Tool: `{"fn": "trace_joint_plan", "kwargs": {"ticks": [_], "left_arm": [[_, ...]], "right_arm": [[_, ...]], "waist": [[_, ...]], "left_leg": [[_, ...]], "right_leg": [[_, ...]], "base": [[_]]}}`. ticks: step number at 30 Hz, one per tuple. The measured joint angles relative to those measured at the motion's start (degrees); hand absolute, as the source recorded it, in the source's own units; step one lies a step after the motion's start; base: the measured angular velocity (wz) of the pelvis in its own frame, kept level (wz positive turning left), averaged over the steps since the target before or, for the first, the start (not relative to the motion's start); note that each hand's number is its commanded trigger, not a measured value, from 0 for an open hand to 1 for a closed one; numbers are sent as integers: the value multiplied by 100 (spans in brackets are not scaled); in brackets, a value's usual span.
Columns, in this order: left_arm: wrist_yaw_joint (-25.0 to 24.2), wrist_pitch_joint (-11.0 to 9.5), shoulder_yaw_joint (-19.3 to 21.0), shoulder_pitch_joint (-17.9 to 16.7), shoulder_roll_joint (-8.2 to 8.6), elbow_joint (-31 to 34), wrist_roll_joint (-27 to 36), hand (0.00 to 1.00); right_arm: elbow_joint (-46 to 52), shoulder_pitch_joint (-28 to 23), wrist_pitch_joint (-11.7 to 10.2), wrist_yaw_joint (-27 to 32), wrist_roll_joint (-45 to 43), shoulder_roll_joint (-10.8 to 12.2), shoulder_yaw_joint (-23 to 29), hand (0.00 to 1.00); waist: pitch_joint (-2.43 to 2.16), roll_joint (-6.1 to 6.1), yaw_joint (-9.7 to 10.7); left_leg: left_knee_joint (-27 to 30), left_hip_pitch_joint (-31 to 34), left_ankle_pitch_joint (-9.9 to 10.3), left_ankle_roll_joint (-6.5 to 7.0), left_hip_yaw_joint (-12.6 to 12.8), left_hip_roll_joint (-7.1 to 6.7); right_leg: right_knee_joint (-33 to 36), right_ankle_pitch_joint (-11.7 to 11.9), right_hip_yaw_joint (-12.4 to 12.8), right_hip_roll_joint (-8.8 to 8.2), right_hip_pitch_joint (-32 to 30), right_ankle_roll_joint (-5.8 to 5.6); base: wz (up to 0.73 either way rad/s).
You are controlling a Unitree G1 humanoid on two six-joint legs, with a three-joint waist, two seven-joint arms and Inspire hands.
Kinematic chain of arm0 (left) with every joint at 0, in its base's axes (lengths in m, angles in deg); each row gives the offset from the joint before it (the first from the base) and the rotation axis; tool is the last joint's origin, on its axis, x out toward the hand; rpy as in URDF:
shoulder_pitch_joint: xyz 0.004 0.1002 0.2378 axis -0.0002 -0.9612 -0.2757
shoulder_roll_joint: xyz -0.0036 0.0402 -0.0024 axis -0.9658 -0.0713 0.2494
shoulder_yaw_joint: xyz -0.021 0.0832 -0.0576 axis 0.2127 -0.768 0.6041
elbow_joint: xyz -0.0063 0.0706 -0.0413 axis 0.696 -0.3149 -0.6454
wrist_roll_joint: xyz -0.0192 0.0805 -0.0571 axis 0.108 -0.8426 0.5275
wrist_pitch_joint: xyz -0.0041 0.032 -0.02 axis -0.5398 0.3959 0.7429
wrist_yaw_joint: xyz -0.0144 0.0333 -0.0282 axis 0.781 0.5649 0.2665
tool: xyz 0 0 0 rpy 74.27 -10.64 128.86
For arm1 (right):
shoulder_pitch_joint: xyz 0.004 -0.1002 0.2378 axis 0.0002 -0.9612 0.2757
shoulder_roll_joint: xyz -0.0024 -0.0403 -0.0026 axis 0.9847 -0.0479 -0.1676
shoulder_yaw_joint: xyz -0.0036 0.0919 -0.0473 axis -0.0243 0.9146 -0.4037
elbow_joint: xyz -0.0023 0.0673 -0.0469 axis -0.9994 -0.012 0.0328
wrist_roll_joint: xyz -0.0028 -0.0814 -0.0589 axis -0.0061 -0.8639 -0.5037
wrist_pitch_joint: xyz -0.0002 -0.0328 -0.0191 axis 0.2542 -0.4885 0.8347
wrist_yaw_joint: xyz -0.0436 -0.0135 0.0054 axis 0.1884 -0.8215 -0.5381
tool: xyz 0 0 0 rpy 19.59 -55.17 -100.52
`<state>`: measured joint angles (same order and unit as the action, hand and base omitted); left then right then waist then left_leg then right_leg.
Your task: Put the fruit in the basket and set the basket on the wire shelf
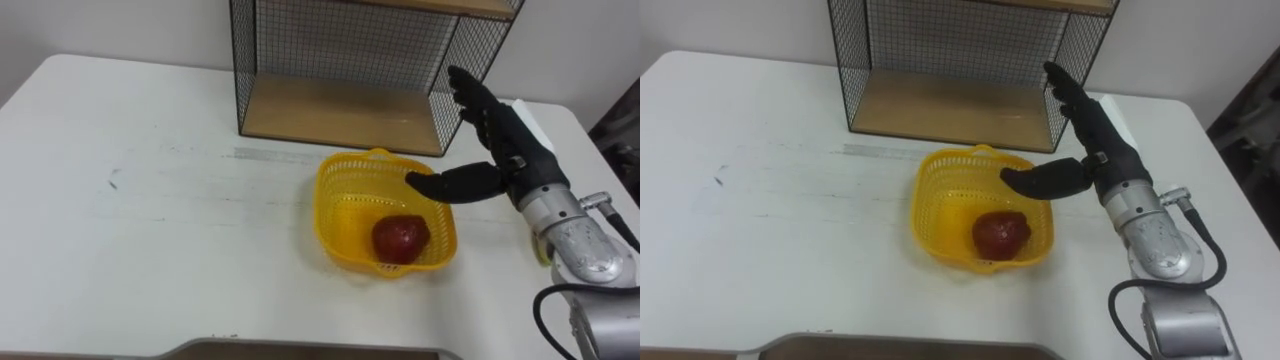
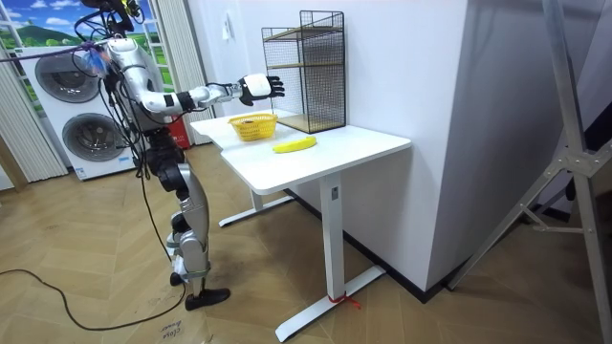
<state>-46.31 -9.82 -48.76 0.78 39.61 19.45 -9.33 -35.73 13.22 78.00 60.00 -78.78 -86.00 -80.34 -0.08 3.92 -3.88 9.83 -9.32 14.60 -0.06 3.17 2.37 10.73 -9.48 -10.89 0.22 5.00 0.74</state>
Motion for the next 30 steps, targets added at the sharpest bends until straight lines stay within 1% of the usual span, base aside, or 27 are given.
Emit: {"fn": "trace_joint_plan", "kwargs": {"ticks": [10, 11, 15, 22, 25, 30], "left_arm": [[-16, 0, 1, -60, 0, 0, 6, 0], [-28, 1, 1, -79, 0, 1, 5, 0], [-58, 2, 2, -97, 0, 0, 1, 0], [-112, 1, 17, -112, 1, 2, -3, 0], [-130, 1, 65, -102, 15, 8, -5, 0], [-120, -1, 127, -118, 59, 13, -2, 0]], "right_arm": [[0, 0, 0, 1, 5, 0, 0, 0], [0, 0, 0, 1, 9, 0, 1, 0], [11, 1, 1, 2, 10, 0, 4, 0], [114, 1, 1, 72, 10, 0, 74, 0], [115, 0, 1, 114, 100, 16, 293, 0], [117, 1, -5, 698, 330, 18, 806, 0]], "waist": [[0, -1, 2], [-11, 15, 2], [-14, 18, 0], [-8, -1, 36], [-6, -2, 55], [-8, 12, 66]], "left_leg": [[10, -32, 0, 0, -1, 0], [11, -33, 0, 0, -2, 0], [11, -37, 0, 0, -4, 0], [11, -31, 0, 0, -12, 0], [0, -31, 0, 0, -9, -1], [1, -28, 0, 0, 0, -2]], "right_leg": [[0, 0, -8, -2, 43, 0], [1, 0, -8, -2, 43, 0], [4, 1, -9, -2, 45, 1], [3, 1, -20, -5, 51, 2], [2, 1, -17, -7, 44, 2], [-2, 1, 3, -3, 34, 1]], "base": [[0], [0], [0], [0], [0], [0]]}}
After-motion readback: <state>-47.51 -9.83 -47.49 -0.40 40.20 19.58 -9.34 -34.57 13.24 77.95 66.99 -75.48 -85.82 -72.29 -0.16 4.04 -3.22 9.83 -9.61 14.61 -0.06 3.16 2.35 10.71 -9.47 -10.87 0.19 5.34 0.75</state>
